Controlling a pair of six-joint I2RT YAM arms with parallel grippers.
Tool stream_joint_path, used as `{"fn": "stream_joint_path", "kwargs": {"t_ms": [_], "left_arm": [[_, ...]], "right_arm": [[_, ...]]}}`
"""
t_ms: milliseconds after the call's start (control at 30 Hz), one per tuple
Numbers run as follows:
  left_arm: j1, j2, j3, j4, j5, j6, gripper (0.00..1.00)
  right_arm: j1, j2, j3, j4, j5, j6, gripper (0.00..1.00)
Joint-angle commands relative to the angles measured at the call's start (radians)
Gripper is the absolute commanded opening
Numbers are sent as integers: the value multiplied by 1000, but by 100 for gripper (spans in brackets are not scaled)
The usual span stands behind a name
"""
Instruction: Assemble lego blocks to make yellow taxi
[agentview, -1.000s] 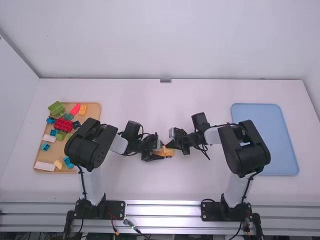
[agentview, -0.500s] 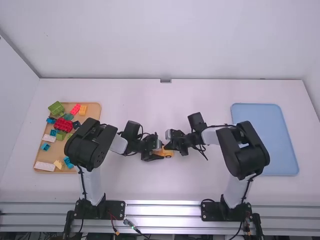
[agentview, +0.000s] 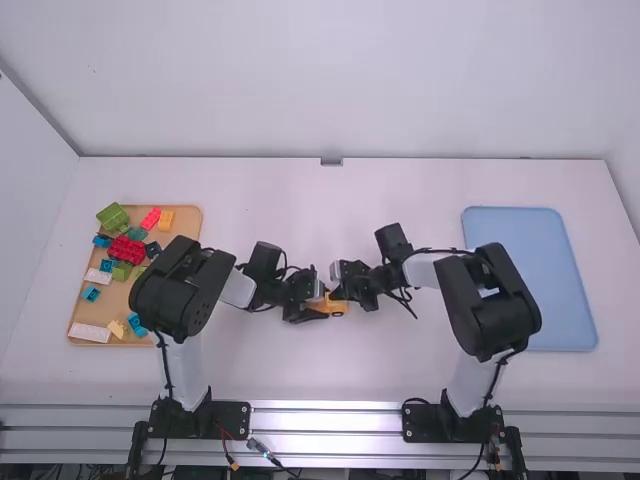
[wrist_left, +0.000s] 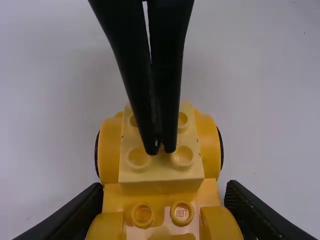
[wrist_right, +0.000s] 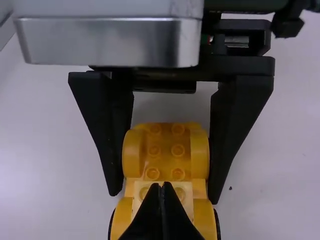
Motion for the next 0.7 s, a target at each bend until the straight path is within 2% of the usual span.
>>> {"fn": "stream_joint_path", "kwargs": {"t_ms": [0,133,333,400,433,467,500,667], "left_arm": [[3,13,7,-4,1,15,61],[2,13,7,-6,2,15,61],[2,13,7,-6,2,15,63],[2,13,7,-7,2,14,64],[2,13,7,-7,2,15,65],[2,13,7,-8,2,14,66],[2,13,7,-8,2,14,67],[2,13,7,-7,2,14,73]], "right_arm": [[-3,44,-39,-27,166,-46,0],[-26,14,26,-62,28,-56,0],[-78,-97,121,-172,-220,-201,0],[-100,-145,150,-238,-210,-202,17],[-109,-167,161,-269,-182,-178,36],[-115,-182,168,-285,-148,-140,71],[-122,-202,171,-291,-101,-77,99],[-153,-245,168,-293,68,134,99]]}}
